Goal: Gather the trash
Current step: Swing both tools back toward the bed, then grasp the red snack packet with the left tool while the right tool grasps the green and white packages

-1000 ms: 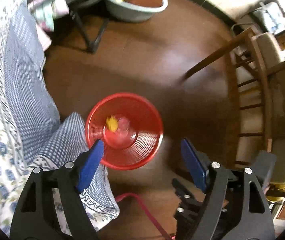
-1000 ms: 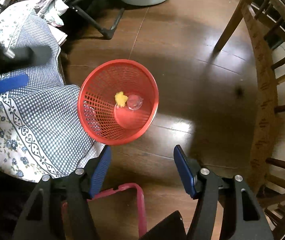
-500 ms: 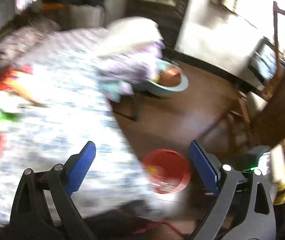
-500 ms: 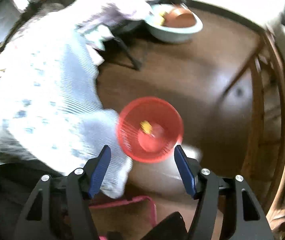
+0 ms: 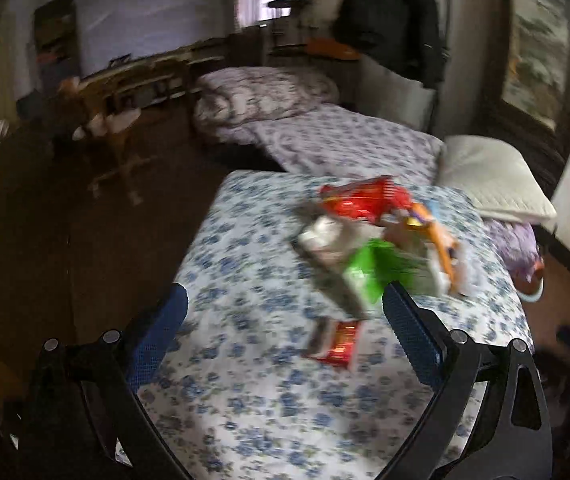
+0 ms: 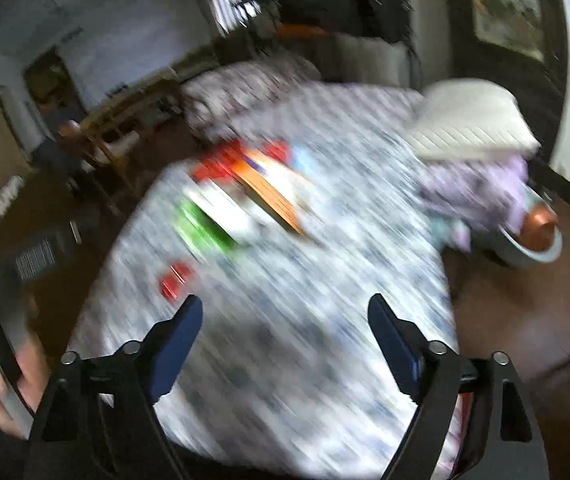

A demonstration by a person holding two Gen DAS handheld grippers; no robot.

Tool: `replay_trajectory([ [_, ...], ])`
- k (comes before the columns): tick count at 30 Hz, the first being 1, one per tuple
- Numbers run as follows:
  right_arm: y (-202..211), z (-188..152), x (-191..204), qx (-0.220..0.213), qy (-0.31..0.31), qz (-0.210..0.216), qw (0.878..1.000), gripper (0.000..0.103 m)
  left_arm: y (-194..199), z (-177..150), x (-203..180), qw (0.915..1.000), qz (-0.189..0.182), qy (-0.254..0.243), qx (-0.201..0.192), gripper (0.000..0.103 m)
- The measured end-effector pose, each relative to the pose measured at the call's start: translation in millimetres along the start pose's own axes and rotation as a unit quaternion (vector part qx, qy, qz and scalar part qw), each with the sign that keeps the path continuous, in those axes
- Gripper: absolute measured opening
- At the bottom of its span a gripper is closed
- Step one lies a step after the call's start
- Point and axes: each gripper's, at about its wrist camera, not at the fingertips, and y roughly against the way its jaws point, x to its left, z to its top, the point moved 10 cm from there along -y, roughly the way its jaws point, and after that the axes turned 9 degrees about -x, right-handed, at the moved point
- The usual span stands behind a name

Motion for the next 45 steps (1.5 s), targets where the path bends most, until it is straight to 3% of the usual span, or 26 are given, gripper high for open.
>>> replay_trajectory([
  [4,-30,22,28,-0.052,0.013,0.003,0.999,0.087,-13,-11,25,0.999,-0.005,0.041,0.017,0.094],
  [9,-39,2,33,-0.039,0.064,-0.028,0.997,0.087,-15,-12,22,0.9987,-0.025,0.038,0.021,0.094],
  [13,-40,-5,33,-0.034,0.064,-0.023,0.997,0.088,-20,-17,6,0.9959,-0.059,0.055,0.04,0.094],
  [19,-70,-3,41,-0.009,0.068,-0.006,0.998,0.088,-21,-15,16,0.9966,-0.045,0.063,0.03,0.094],
  [22,-81,6,45,-0.014,0.073,-0.001,0.997,0.087,-25,-15,33,0.9974,-0.013,0.065,0.028,0.094],
  [27,-109,-4,42,0.026,0.084,-0.015,0.996,0.071,-31,-20,48,0.9943,-0.021,0.096,0.042,0.094],
  [29,-122,-10,39,0.043,0.088,-0.018,0.995,0.048,-35,-23,48,0.9931,-0.029,0.104,0.047,0.094],
  [31,-129,-12,37,0.051,0.091,-0.017,0.994,0.027,-41,-28,45,0.9935,-0.027,0.094,0.059,0.094],
  [34,-113,-12,30,0.04,0.062,-0.017,0.997,0.026,-43,-34,34,0.994,-0.041,0.075,0.069,0.094],
  [40,-55,-21,-15,0.015,-0.016,-0.067,0.997,0.026,-45,-49,-12,0.9925,-0.082,-0.008,0.09,0.094],
  [45,-43,-40,-41,0.035,-0.067,-0.068,0.995,0.026,-59,-65,-47,0.9859,-0.094,-0.075,0.116,0.094],
])
